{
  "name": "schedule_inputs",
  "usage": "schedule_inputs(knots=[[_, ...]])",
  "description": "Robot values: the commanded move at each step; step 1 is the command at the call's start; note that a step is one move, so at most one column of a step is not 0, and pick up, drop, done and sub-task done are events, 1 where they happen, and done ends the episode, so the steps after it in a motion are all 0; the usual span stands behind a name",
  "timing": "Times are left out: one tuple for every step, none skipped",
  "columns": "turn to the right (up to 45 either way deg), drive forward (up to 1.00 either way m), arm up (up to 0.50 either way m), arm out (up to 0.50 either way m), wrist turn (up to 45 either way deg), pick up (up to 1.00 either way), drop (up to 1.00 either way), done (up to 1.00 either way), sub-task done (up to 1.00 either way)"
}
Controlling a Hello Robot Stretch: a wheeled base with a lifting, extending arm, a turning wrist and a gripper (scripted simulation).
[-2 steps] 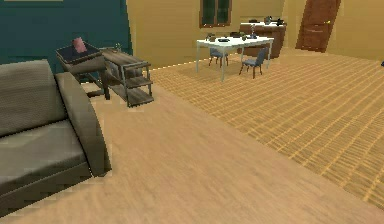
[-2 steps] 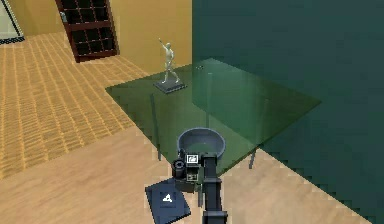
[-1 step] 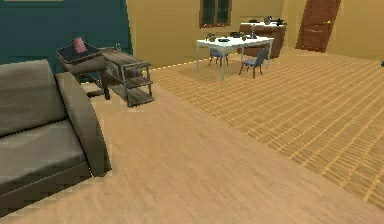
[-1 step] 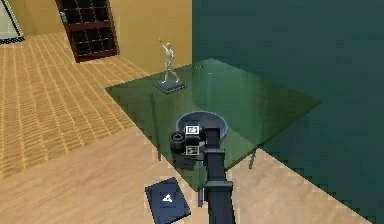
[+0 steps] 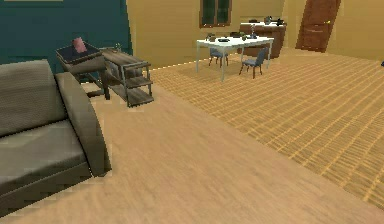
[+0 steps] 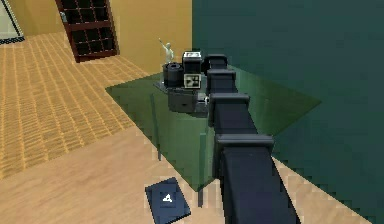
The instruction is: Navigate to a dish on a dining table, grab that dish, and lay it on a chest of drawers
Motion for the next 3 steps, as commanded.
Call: schedule_inputs(knots=[[0.0, 0.0, 0.0, 0.0, -45.0, 0.0, 0.0, 0.0, 0.0], [0.0, 0.0, 0.0, 0.0, -45.0, 0.0, 0.0, 0.0, 0.0], [0.0, 0.0, 0.0, 0.0, -45.0, 0.0, 0.0, 0.0, 0.0]])
